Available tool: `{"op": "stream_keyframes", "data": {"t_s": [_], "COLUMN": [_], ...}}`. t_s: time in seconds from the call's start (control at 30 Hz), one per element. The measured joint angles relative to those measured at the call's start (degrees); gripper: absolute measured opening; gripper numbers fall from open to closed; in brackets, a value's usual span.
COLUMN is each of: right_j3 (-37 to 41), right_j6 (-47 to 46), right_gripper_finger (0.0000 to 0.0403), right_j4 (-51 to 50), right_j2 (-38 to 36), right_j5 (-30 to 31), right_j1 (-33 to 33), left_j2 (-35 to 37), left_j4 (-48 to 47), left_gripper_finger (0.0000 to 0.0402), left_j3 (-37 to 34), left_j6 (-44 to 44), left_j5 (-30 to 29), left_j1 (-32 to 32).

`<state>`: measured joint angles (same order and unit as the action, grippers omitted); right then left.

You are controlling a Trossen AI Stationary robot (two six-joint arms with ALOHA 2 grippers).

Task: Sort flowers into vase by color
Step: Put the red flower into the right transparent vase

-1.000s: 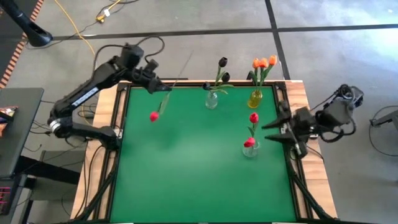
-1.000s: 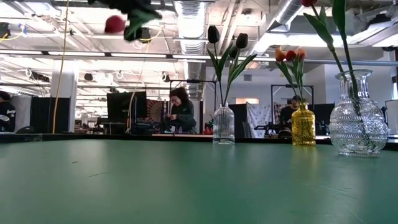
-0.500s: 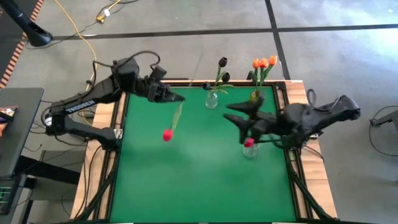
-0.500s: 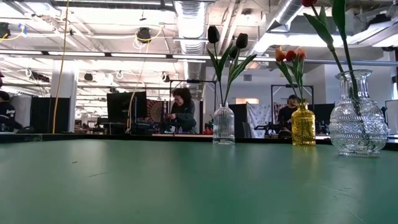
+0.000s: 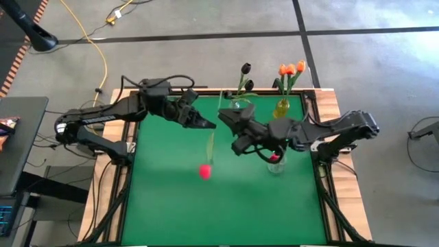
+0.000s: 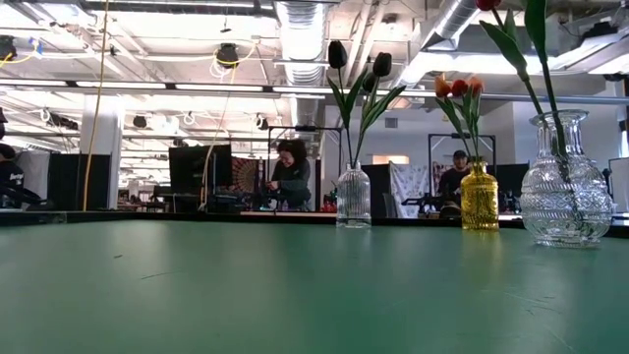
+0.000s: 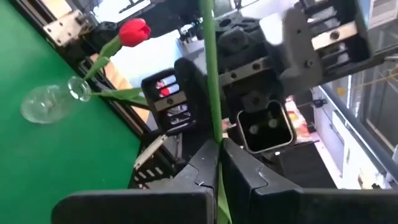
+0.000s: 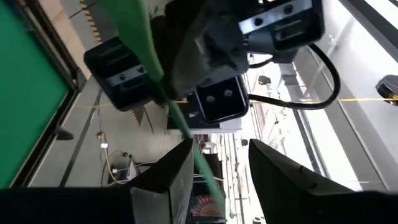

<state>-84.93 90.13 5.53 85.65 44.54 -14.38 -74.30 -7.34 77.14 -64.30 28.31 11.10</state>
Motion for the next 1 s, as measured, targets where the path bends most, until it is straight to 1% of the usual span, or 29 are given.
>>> {"op": "stream_keyframes", "data": {"t_s": [0.1, 0.33, 0.53, 0.63, 0.8, 1.0], "right_j3": [-0.1, -0.1, -0.1, -0.1, -0.1, -0.1], "right_j6": [0.3, 0.8, 1.1, 1.4, 1.7, 1.7], "right_gripper_finger": [0.0179, 0.0179, 0.0179, 0.0179, 0.0179, 0.0179], "right_j4": [-2.3, -7.2, -7.8, -8.7, -11.2, -11.4], "right_j2": [-0.1, 0.0, 0.0, 0.0, 0.0, 0.0], "right_j5": [0.0, 0.1, 0.1, -1.3, -2.3, -3.8], "right_j1": [0.0, -0.2, -0.6, -0.6, -0.6, -0.4], "left_j2": [0.0, 0.1, 0.1, 0.1, 0.2, 0.2], "left_j4": [0.0, -0.4, -4.4, -6.0, -5.8, -5.8], "left_gripper_finger": [0.0000, 0.0000, 0.0000, 0.0000, 0.0000, 0.0000], "left_j3": [0.0, 0.0, 0.0, 0.0, 0.0, 0.0], "left_j6": [0.4, 0.5, -0.2, -1.1, -2.4, -2.9], "left_j5": [-1.2, -1.4, -1.8, -1.8, -1.8, -1.6], "left_j1": [0.0, 0.0, 0.0, 0.0, 0.0, -0.8]}}
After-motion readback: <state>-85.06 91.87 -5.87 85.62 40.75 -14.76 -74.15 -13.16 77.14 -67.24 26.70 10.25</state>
